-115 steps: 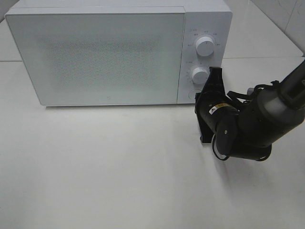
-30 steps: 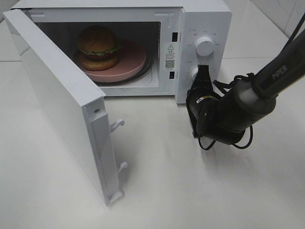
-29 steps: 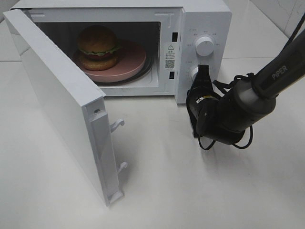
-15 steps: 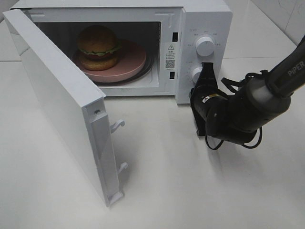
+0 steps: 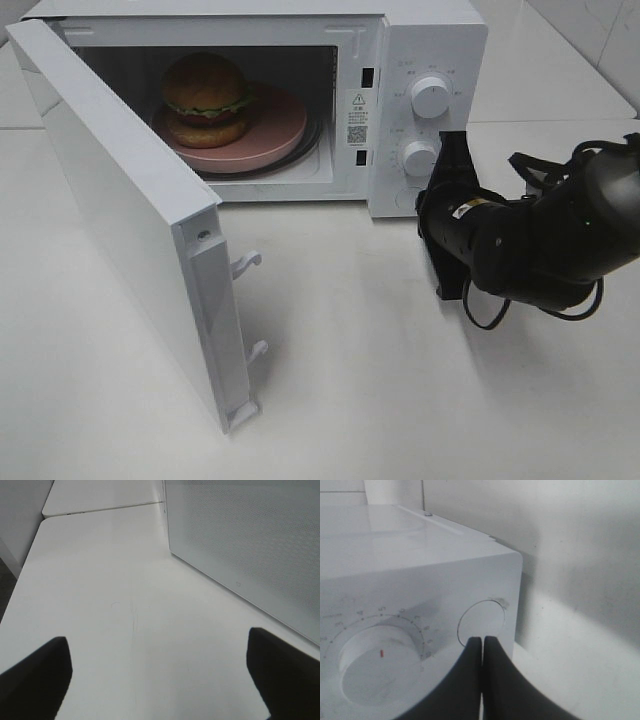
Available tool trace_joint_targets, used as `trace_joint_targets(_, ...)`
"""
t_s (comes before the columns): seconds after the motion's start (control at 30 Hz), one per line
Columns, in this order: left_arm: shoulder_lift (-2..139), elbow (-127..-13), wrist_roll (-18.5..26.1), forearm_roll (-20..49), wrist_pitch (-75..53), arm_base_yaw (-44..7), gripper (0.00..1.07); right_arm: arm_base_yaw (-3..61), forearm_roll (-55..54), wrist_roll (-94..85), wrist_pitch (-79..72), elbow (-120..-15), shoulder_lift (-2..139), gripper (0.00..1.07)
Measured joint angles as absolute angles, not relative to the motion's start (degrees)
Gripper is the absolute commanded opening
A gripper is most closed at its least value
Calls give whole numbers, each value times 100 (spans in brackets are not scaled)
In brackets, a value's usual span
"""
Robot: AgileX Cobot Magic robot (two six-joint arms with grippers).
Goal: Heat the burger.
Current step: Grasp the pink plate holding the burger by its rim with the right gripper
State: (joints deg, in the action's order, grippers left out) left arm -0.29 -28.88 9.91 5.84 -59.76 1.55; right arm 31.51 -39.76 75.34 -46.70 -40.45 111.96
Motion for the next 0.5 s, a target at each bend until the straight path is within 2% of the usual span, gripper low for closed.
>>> trace_joint_targets(0.27, -29, -2888, 991, 584, -5976, 155, 87, 3151, -3971, 6864, -4085, -3575, 10571, 0)
trace_joint_targets(0.5, -29, -2888, 991, 584, -5976, 155, 87, 3151, -3971, 5260, -2813, -3369, 9798, 0)
